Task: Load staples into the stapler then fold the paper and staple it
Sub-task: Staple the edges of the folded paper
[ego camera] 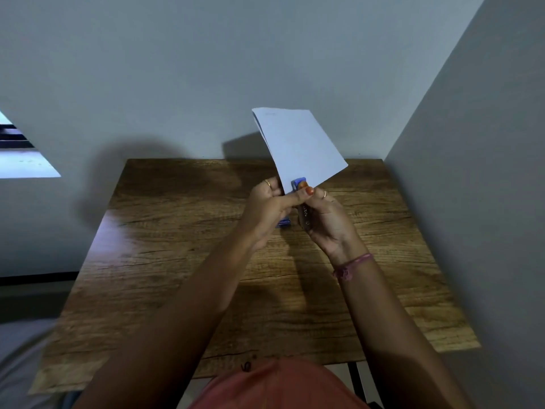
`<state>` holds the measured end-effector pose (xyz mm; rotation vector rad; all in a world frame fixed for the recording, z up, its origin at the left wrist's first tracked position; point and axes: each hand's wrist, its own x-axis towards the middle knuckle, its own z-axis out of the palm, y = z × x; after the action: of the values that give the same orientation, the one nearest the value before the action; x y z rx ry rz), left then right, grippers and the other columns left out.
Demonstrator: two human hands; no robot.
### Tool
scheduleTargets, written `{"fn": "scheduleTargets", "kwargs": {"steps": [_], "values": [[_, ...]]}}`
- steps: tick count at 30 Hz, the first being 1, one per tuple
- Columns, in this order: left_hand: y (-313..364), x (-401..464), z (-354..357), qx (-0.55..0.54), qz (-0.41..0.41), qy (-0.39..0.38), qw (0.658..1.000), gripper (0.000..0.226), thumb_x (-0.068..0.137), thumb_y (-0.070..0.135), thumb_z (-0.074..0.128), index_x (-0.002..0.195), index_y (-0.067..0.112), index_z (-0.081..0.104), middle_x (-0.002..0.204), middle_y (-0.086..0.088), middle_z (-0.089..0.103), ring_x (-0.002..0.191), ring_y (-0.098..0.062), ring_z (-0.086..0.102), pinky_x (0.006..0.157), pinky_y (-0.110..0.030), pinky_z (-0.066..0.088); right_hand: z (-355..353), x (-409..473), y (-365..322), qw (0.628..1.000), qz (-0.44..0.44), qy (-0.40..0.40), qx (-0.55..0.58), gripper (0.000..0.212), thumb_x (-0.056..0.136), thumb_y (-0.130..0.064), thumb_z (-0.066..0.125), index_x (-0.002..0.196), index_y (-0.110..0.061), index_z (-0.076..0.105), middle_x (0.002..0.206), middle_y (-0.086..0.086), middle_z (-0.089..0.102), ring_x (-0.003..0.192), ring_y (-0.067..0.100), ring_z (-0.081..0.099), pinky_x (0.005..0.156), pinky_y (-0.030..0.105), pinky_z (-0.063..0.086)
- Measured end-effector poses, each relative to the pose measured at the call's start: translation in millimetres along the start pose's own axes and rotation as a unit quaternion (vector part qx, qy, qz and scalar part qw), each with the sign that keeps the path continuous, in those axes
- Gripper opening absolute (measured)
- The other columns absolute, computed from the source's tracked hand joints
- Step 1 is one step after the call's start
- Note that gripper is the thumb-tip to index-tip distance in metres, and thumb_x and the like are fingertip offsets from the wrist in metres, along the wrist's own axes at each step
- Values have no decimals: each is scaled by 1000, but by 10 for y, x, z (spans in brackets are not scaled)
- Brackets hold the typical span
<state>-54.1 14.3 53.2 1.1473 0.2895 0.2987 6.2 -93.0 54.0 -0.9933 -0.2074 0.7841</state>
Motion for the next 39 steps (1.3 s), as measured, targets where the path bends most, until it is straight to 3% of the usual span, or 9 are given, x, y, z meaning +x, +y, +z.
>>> {"fn": "scheduleTargets", "kwargs": {"steps": [4, 8, 12, 19, 24, 30, 33, 35, 39], "values": [[237, 104, -103, -13, -64, -38, 997, 44, 87, 42, 61, 120, 13, 60, 115, -10, 70, 105, -28, 67, 85, -46, 56, 41, 5, 3, 999, 3, 5, -42, 14, 77, -21, 68, 64, -19, 66, 68, 3, 71, 63, 12, 68, 56, 23, 53], [332, 200, -85, -14, -51, -14, 999, 26, 96, 30, 52, 117, 16, 58, 115, -8, 69, 100, -26, 68, 64, -33, 56, 95, 23, 28, 998, 14, 8, -53, 25, 75, -26, 71, 93, -10, 62, 76, 3, 71, 69, 11, 68, 64, 24, 53], [369, 242, -91, -51, -32, -3, 998, 27, 98, 16, 48, 123, 7, 54, 119, -12, 66, 101, -25, 66, 69, -34, 58, 77, -7, -55, 999, 33, 9, -20, 23, 73, -27, 69, 88, -10, 67, 73, 3, 69, 66, 9, 67, 50, 20, 50], [451, 242, -96, -53, -33, -18, 998, 22, 96, 11, 50, 117, 9, 57, 111, -5, 70, 100, -21, 69, 82, -36, 58, 6, 5, -191, 999, 35, 7, -22, 21, 74, -29, 66, 88, -13, 67, 82, 6, 64, 72, 12, 60, 61, 23, 40], [495, 240, -112, -31, -33, -14, 999, 29, 97, 10, 49, 125, 5, 53, 123, -12, 64, 111, -29, 63, 91, -44, 54, 9, 22, -169, 999, 36, 13, 9, 18, 73, -28, 67, 82, -13, 73, 79, 8, 64, 75, 15, 56, 69, 27, 37], [493, 265, -123, -19, -28, -1, 999, 30, 95, 11, 52, 124, 4, 55, 119, -9, 66, 110, -27, 64, 92, -42, 54, -1, 58, -158, 999, 45, 22, -2, 22, 71, -28, 69, 86, -11, 65, 72, 4, 66, 73, 12, 59, 62, 24, 42], [464, 257, -142, -40, -2, -22, 999, 28, 93, 20, 57, 119, 8, 59, 114, -7, 70, 108, -25, 66, 86, -38, 56, 16, 81, -154, 999, 40, 24, 2, 22, 72, -27, 68, 86, -11, 62, 74, 4, 65, 73, 12, 58, 61, 23, 40], [369, 217, -172, -84, 32, -62, 994, 40, 88, 34, 60, 120, 10, 59, 125, -14, 63, 117, -29, 60, 92, -40, 53, 24, 99, -150, 999, 31, 15, 13, 18, 74, -26, 66, 85, -11, 64, 75, 4, 66, 71, 11, 58, 61, 22, 39], [-39, 89, -160, -117, 39, -25, 992, 71, 51, 52, 85, 107, 14, 63, 113, -7, 68, 108, -21, 64, 99, -38, 48, 29, 130, -156, 999, 12, -17, 47, 18, 76, -21, 65, 88, -8, 63, 77, 6, 69, 69, 12, 64, 57, 20, 50]]}}
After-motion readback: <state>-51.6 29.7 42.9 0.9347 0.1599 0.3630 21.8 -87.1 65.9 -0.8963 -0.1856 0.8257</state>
